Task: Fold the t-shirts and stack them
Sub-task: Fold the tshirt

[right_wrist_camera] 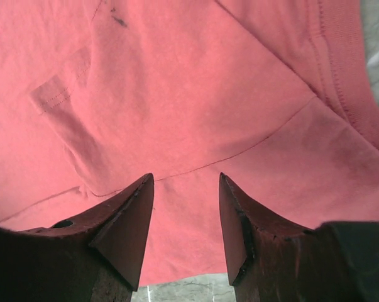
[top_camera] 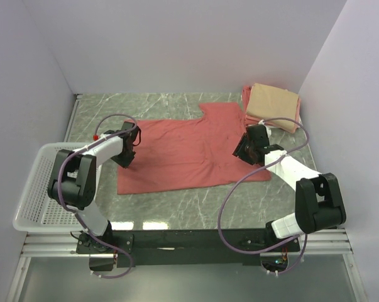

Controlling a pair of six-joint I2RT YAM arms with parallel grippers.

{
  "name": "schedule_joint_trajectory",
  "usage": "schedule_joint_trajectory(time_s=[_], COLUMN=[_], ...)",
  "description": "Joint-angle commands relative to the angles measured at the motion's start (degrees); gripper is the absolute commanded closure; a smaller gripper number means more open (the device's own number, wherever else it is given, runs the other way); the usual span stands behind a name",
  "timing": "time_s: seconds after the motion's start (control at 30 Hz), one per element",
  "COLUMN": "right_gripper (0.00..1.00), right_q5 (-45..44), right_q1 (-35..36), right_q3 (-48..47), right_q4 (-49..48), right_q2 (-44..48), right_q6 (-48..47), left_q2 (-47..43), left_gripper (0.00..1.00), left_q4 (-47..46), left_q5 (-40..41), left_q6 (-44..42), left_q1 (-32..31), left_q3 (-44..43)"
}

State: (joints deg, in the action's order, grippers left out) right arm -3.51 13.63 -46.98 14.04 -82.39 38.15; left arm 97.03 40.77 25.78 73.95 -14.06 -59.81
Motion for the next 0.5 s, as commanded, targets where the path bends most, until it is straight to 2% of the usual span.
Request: schedule_joint_trajectory(time_s=[0.0,0.1,0.47], right_gripper=[0.47,0.47,0.47], right_q5=[-0.3,-0.4,-0.5], right_q1=[-1.4,-2.5,-4.8], right_q3=[1.2,2.4,5.7], right_q4=[-1.9,-1.9,-3.0], right_q2=[2.5,3.2,3.6], right_q6=[0.6,0.5,1.1], left_q2=[0.1,-0.4,-4.1], left_gripper=[0.87,0.99,0.99], left_q4=[0.2,0.7,2.2], left_q5=[0.6,1.0,2.7], left_q6=[0.3,0.4,0.7], left_q1=[0.2,0.4,1.6], left_q3=[-1.9,-1.6,-0.2])
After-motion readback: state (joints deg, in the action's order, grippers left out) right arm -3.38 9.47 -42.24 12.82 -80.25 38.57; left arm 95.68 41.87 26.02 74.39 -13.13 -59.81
